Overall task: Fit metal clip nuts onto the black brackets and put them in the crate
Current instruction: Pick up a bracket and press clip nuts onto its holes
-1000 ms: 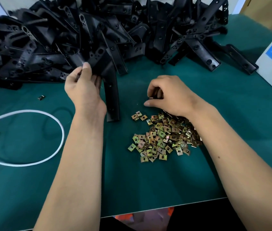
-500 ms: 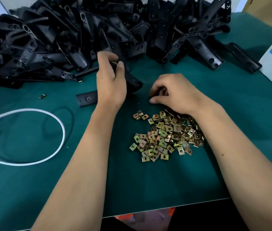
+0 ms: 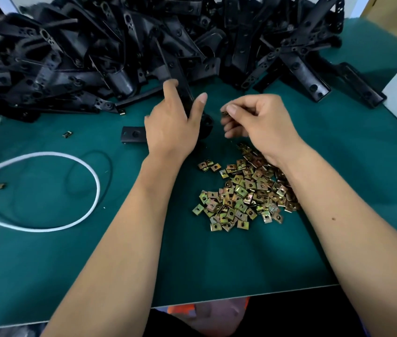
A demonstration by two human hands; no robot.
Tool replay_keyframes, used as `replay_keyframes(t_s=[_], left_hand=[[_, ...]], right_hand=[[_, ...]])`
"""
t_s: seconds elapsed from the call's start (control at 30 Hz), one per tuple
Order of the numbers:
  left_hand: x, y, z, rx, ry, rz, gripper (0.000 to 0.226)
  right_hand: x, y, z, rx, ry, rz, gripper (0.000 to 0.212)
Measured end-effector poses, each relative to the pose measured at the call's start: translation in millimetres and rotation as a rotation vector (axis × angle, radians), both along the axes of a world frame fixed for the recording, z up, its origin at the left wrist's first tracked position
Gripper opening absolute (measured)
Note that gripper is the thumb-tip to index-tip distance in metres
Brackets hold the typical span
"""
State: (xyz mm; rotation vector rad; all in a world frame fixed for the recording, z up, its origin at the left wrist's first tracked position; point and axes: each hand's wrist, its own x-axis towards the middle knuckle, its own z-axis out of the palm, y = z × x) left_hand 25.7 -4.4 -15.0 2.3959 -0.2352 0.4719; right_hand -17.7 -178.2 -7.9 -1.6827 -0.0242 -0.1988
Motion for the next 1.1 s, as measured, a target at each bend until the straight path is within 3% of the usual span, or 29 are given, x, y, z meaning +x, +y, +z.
replay_keyframes(t_s=[0.1,0.27,0.53,0.7,0.97,1.1], left_hand=[[-1.8,-1.4,-1.5,-0.038,0.085,0.018,0.076],[2.0,0.0,-5.7,-0.212,0.099,-0.137,0.084],[0.8,-1.3,-4.5,-0.155,0.036,-0.316,0.081],[0.0,-2.6,-2.9,-0.138,0.016,-0.338,0.087],[-3.4,-3.4,-0.9,-0.100,-0.043,-0.358,0.090],[-6.3,-4.2,-0.7,-0.105,-0.072,-0.372,0.088]], right_hand=[[0.6,0.9,0.2,0.110,0.082,0.017,0.018],[1.4,2.2,-0.4,0.129,0.126,-0.010,0.017],[-0.3,4.7,0.4,0.144,0.117,-0.026,0.010],[-0.5,1.0,2.6,0.168,0.120,-0.065,0.006],[-0.9,2.8,4.5,0.124,0.058,-0.103,0.019],[-1.3,3.4,4.2,0.164,0.095,-0.112,0.012]])
